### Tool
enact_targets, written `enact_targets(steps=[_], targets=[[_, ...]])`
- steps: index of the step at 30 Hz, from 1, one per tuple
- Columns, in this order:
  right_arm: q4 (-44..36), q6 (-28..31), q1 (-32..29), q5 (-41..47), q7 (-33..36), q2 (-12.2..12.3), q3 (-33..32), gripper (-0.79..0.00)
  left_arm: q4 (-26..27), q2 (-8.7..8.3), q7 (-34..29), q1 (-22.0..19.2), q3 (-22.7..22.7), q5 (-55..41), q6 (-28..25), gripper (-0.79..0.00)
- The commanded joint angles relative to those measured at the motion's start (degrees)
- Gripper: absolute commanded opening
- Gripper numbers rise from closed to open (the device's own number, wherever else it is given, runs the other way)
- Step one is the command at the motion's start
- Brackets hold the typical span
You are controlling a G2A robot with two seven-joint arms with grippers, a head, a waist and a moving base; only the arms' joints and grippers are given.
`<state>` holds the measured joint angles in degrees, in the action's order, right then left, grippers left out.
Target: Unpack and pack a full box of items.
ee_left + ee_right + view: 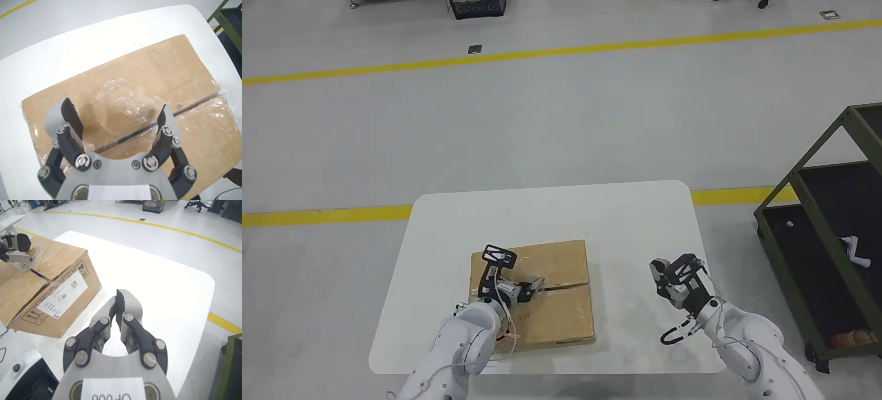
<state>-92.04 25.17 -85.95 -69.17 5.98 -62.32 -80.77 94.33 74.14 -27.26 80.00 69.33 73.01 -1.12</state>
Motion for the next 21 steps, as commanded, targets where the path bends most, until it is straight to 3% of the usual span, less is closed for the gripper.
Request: enact_targets(steps=[1, 6, 9, 13, 15, 19, 21], targets=[[-0.1, -0.1, 0.0, 0.0, 0.0, 0.0, 0.0, -0.785, 0.0, 0.02, 0.2, -0.1, -0.2, 0.1, -0.4, 0.0], [-0.2, -0.1, 0.1, 0.0, 0.2, 0.0, 0.2, -0.785, 0.1, 0.06, 0.3, -0.3, -0.3, -0.7, -1.1, -0.018], [-0.2, -0.3, 0.1, 0.0, 0.1, -0.1, 0.3, -0.785, 0.1, 0.07, 0.3, -0.5, -0.4, -1.1, -1.6, -0.123], [-0.3, -0.5, 0.0, 0.0, 0.2, -0.1, 0.2, -0.785, -0.1, 0.08, 0.2, -0.7, -0.8, -1.0, -2.2, -0.44], [-0.4, -0.6, 0.0, 0.0, 0.1, -0.1, 0.2, -0.785, -0.1, 0.09, 0.2, -0.8, -0.9, -0.9, -2.3, -0.526], [-0.5, -0.7, -0.1, 0.0, 0.2, -0.1, 0.1, -0.785, -0.2, 0.12, 0.3, -0.9, -1.2, -1.0, -2.5, -0.573], [-0.6, -0.7, -0.1, 0.1, 0.3, -0.1, 0.1, -0.785, -0.4, 0.13, 0.4, -0.9, -1.3, -0.8, -2.5, -0.637]])
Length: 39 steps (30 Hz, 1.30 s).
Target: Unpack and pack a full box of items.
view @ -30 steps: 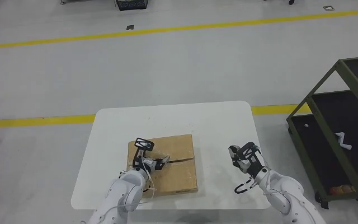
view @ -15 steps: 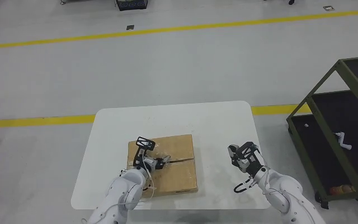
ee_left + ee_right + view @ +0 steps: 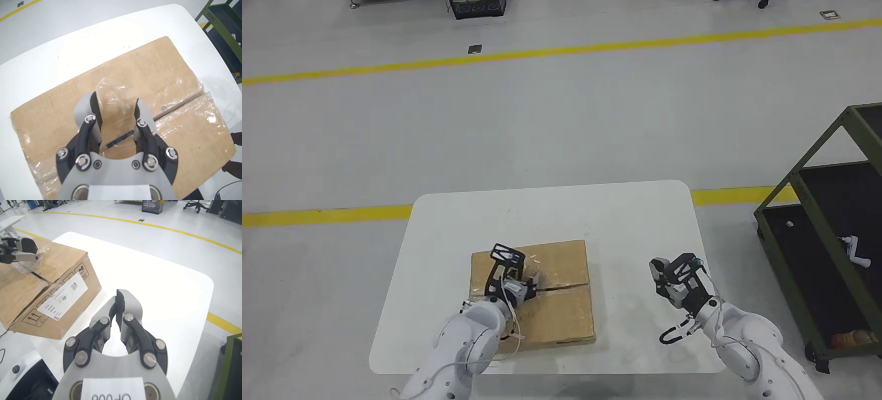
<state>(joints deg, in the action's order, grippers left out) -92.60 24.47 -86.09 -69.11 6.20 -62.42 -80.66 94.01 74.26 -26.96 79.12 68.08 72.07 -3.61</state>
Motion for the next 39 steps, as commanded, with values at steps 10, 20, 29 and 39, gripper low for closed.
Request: enact_targets(steps=[10, 20, 29, 39], targets=[[0.0, 0.3, 0.2, -0.2, 0.5, 0.0, 0.2, -0.785, 0.6, -0.05, 0.4, 0.6, -0.2, 0.3, -0.3, -0.785], [0.2, 0.4, 0.6, -0.2, 0.8, -0.1, 0.5, -0.785, 6.1, -0.54, -0.1, 3.1, 0.8, -0.5, -3.5, -0.785], [0.9, 0.3, 1.0, -0.1, 1.0, -0.1, 0.7, -0.785, 13.5, -1.08, -3.3, 5.5, -0.1, -1.0, -8.8, -0.785], [1.6, 0.1, 1.8, 0.1, 1.1, -0.2, 1.0, -0.785, 15.9, -1.21, -4.7, 5.8, -2.7, -1.2, -11.1, -0.483]])
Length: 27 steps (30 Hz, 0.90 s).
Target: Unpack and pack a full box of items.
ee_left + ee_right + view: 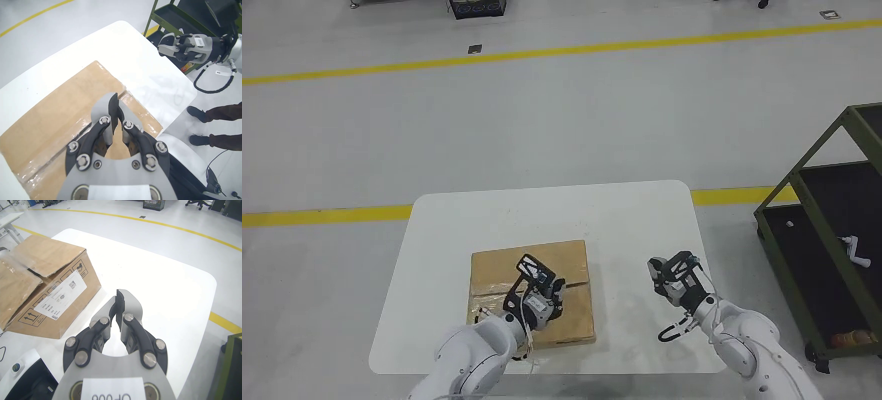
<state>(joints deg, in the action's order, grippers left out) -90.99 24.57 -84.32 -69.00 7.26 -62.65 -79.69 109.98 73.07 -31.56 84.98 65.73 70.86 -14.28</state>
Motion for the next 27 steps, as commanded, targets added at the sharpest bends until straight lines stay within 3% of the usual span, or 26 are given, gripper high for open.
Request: enact_targets(steps=[1, 2, 10, 15, 27], targets=[[0.0, 0.0, 0.1, 0.0, 0.0, 0.0, 0.1, -0.785, -0.2, -0.04, -0.2, -0.1, -0.6, -0.1, -1.0, -0.286], [0.1, -0.1, 0.1, 0.0, 0.0, 0.0, 0.0, -0.785, -0.2, -0.09, -0.6, -0.3, -0.9, 0.3, -1.7, 0.0], [1.0, 0.0, 0.1, -0.1, -0.2, 0.0, -0.1, -0.785, 0.1, -0.46, -1.8, -1.0, -2.3, 9.1, -1.2, 0.0], [1.1, -0.2, -0.2, 0.0, -0.4, 0.0, -0.1, -0.785, -1.0, -0.26, -1.6, -2.0, -3.8, 9.2, -0.6, 0.0], [0.8, -0.7, -2.1, -0.3, -0.8, 0.4, -3.0, -0.785, -11.9, 1.63, -0.8, -11.2, -9.9, 11.8, 5.0, 0.0]])
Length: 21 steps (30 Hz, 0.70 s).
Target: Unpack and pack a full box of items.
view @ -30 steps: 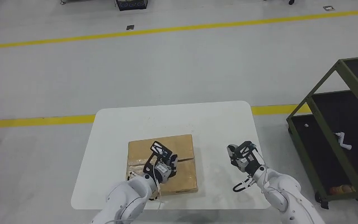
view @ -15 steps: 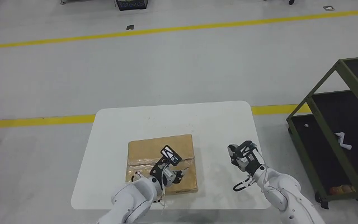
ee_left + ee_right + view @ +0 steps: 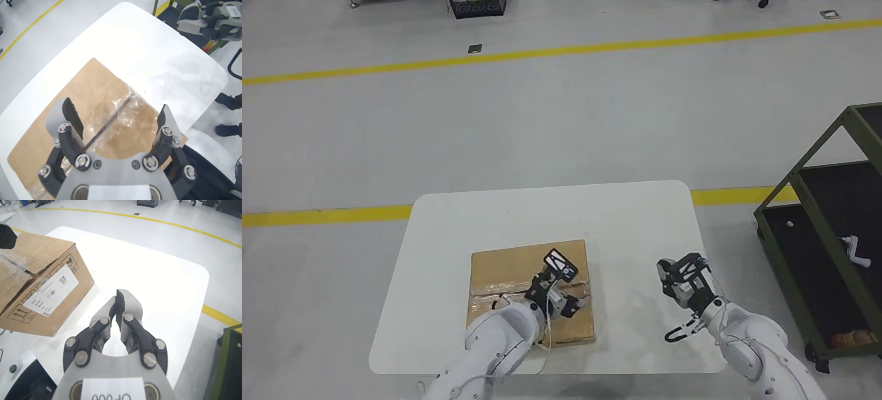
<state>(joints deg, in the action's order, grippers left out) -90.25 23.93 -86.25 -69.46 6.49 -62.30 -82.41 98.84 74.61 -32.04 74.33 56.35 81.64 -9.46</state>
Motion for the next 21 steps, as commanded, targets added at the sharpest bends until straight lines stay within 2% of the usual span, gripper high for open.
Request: enact_targets(steps=[1, 11, 13, 14, 15, 21], targets=[[0.0, -0.1, -0.4, 0.2, 0.0, 0.1, -0.5, -0.785, -1.4, 0.18, -0.6, -1.0, -1.0, 2.0, 0.3, 0.0], [-0.4, -0.3, -1.2, 0.6, 0.1, 0.1, -0.8, -0.785, -3.1, 0.67, -1.5, -1.7, -2.7, 4.4, 1.5, 0.0], [-0.5, -0.3, -1.2, 0.6, 0.2, 0.1, -0.8, -0.785, -3.1, 0.72, -1.2, -1.6, -2.7, 4.7, 1.9, -0.265], [-0.5, -0.3, -1.2, 0.6, 0.2, 0.0, -0.8, -0.785, -3.0, 0.73, -1.1, -1.6, -2.6, 4.8, 2.0, -0.296], [-0.6, -0.3, -1.2, 0.5, 0.2, 0.0, -0.8, -0.785, -3.0, 0.73, -1.0, -1.5, -2.5, 5.0, 2.2, -0.382], [-0.7, -0.2, -1.2, 0.4, 0.2, 0.0, -0.6, -0.785, -2.6, 0.65, -0.5, -0.7, -1.4, 5.4, 2.9, -0.536]])
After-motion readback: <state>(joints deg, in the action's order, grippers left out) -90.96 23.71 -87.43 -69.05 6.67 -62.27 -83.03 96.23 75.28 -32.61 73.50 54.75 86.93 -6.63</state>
